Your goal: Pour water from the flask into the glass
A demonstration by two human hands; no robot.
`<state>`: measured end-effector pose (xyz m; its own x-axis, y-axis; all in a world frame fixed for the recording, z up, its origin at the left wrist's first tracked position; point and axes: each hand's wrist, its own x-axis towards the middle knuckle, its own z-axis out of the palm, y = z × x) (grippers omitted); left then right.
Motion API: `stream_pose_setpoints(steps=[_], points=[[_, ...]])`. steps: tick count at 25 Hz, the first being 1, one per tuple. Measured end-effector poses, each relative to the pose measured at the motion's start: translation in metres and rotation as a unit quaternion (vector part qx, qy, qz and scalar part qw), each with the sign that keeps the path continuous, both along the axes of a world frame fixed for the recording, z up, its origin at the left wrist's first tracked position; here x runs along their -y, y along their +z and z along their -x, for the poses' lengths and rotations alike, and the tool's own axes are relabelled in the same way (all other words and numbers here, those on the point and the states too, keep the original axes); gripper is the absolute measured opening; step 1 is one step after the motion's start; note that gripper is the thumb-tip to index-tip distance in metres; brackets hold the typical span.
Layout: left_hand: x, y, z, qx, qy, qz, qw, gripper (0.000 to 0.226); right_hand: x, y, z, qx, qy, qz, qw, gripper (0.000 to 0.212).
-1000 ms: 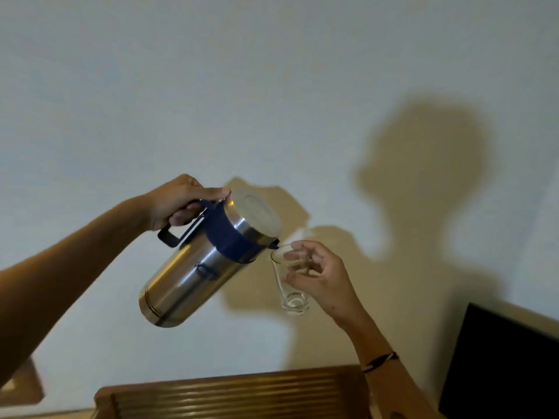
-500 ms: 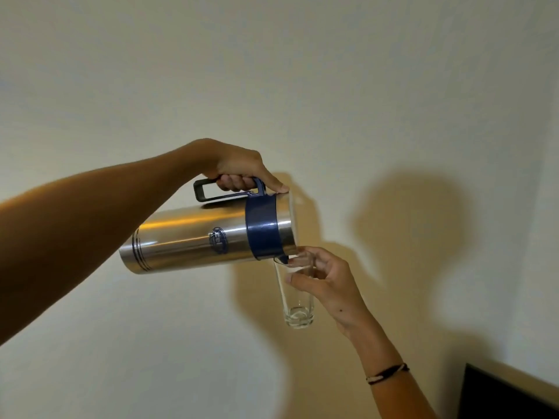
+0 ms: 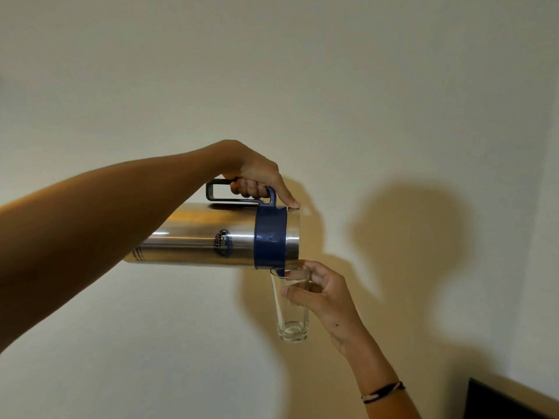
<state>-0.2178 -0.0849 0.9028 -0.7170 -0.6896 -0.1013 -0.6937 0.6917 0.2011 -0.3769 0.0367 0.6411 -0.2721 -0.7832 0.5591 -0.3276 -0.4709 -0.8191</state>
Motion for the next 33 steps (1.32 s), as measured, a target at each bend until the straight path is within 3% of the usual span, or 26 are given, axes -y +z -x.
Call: stream_pose_setpoints(steps=[19, 33], points=[[-0.002, 0.007, 0.024, 0.071, 0.001, 0.044, 0.997, 0.070, 0.014, -0.007, 0.000, 0.043, 0.029, -0.002, 0.999, 0.048], [-0.005, 0.012, 0.045, 0.111, -0.003, 0.068, 0.992, 0.071, 0.024, -0.011, 0.012, 0.064, 0.027, -0.003, 0.998, 0.060]])
